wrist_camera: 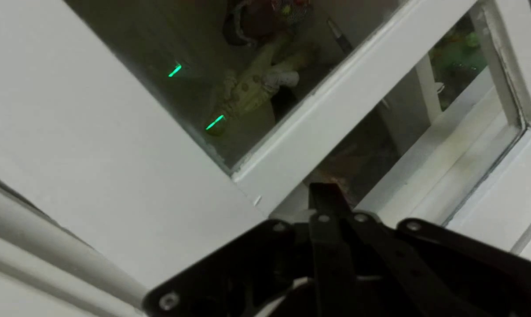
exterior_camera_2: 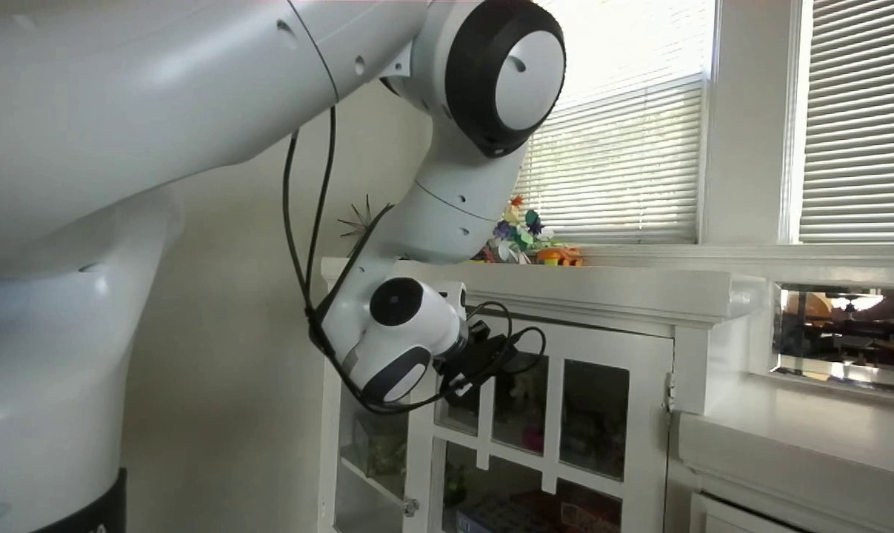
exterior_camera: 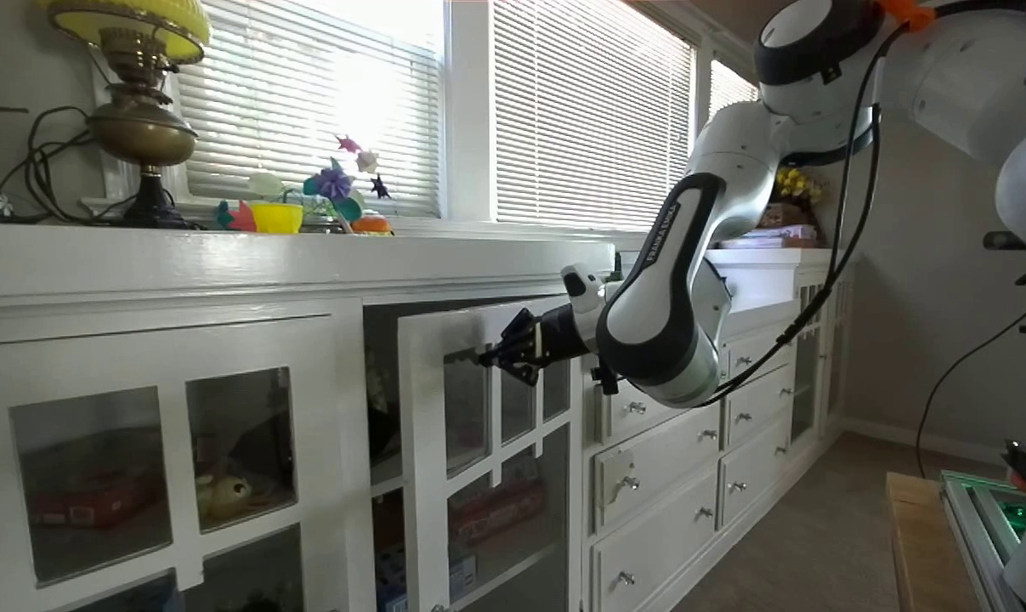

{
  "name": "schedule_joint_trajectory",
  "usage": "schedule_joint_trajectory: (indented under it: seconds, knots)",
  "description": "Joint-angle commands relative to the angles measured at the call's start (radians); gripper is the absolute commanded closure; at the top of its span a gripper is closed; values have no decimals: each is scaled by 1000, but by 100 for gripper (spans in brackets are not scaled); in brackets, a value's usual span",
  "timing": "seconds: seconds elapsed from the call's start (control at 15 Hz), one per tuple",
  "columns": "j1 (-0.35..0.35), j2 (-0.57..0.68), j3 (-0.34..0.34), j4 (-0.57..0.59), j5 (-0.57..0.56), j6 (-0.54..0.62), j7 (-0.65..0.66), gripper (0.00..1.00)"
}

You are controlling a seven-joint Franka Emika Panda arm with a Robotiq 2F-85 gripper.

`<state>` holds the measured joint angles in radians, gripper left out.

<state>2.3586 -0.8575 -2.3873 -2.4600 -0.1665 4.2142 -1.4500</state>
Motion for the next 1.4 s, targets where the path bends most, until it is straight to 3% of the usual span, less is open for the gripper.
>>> schedule_joint_trajectory:
  seconds: [0.0,1.33]
  knots:
    - [6,-91,-14,91,-54,37,-56,99]
    - [80,-208,-38,309,-36,40,-124,99]
